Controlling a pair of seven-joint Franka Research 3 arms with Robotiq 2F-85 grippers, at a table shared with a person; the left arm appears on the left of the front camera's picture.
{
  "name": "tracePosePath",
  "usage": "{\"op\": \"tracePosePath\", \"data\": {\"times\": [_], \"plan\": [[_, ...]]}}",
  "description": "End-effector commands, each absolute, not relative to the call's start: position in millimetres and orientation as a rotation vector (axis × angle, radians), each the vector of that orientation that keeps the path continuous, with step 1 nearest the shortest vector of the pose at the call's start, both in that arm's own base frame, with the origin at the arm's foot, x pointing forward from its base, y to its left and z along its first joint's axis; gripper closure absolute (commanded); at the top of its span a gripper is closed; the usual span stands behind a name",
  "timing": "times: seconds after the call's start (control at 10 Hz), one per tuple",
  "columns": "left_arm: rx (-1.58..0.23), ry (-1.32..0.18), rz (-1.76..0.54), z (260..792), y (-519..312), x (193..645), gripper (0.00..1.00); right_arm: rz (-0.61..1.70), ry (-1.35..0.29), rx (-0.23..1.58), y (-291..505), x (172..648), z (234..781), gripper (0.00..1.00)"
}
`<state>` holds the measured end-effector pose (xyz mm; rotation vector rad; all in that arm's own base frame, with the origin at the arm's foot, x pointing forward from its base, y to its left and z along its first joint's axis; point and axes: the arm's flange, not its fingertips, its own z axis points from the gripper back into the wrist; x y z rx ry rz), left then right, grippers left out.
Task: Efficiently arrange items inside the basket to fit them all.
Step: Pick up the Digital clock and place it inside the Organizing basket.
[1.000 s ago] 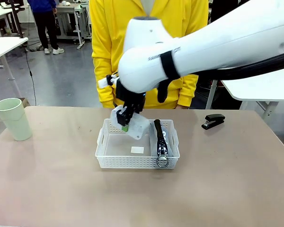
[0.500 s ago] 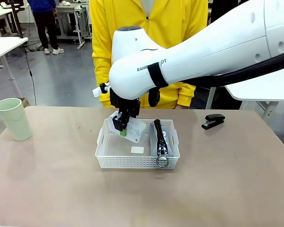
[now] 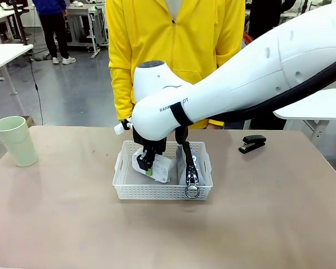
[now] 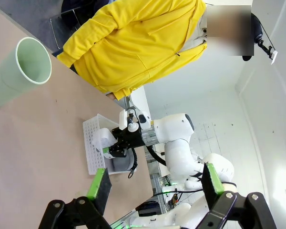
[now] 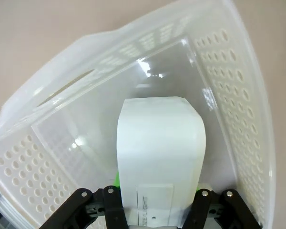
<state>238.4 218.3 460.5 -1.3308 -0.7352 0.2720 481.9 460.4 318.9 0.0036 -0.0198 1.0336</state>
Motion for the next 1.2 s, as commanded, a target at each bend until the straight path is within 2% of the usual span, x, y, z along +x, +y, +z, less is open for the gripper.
{"op": "tracePosePath", "data": {"times": [0.0,0.3,0.4,0.5,0.9,1.1], "plan": [[-1.346,-0.762,0.258,462.9,218.3,238.7,0.00,1.035,-0.057,-0.031,464.6,482.0,329.1,0.48],[-1.346,-0.762,0.258,462.9,218.3,238.7,0.00,1.049,-0.040,-0.038,464.4,482.4,330.3,0.48],[-1.346,-0.762,0.258,462.9,218.3,238.7,0.00,1.061,-0.034,-0.044,464.6,482.7,330.5,0.04],[-1.346,-0.762,0.258,462.9,218.3,238.7,0.00,1.066,-0.031,-0.050,464.8,482.3,330.4,0.00],[-1.346,-0.762,0.258,462.9,218.3,238.7,0.00,1.083,-0.052,-0.038,458.3,480.0,338.2,0.00],[-1.346,-0.762,0.258,462.9,218.3,238.7,0.00,1.099,-0.112,-0.015,441.4,470.4,364.2,0.00]]}}
